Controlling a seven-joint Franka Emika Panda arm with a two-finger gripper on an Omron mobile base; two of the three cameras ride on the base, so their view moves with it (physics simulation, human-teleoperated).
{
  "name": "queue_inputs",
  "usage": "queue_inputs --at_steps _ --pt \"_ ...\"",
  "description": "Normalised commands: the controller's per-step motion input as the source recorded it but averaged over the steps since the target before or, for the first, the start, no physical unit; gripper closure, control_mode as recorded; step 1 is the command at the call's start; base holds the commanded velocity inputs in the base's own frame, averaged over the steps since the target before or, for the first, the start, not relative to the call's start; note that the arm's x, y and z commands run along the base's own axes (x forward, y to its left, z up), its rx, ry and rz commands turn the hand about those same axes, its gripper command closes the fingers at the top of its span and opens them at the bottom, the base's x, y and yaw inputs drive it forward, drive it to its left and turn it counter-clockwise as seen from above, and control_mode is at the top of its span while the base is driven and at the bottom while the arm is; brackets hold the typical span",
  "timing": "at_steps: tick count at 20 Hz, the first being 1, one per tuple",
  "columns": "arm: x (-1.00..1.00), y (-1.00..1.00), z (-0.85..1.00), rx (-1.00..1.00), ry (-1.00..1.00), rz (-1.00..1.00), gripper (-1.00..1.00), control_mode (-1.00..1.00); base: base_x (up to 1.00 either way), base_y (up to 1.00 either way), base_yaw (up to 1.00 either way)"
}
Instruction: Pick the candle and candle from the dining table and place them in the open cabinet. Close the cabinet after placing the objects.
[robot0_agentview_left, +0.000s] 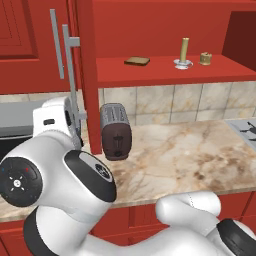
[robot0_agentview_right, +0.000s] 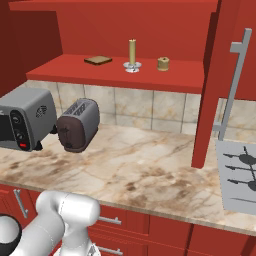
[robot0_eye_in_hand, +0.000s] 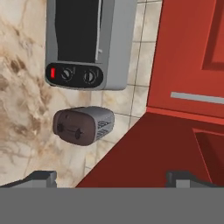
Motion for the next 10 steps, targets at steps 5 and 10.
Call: queue_inputs --at_steps 5,10 --pt "0.0 -0.24 0.01 0.0 0.0 0.0 -1.0 -1.0 0.0 0.0 0.0" --pt "0.0 -0.36 0.0 0.0 0.0 0.0 -1.0 -1.0 0.0 0.0 0.0"
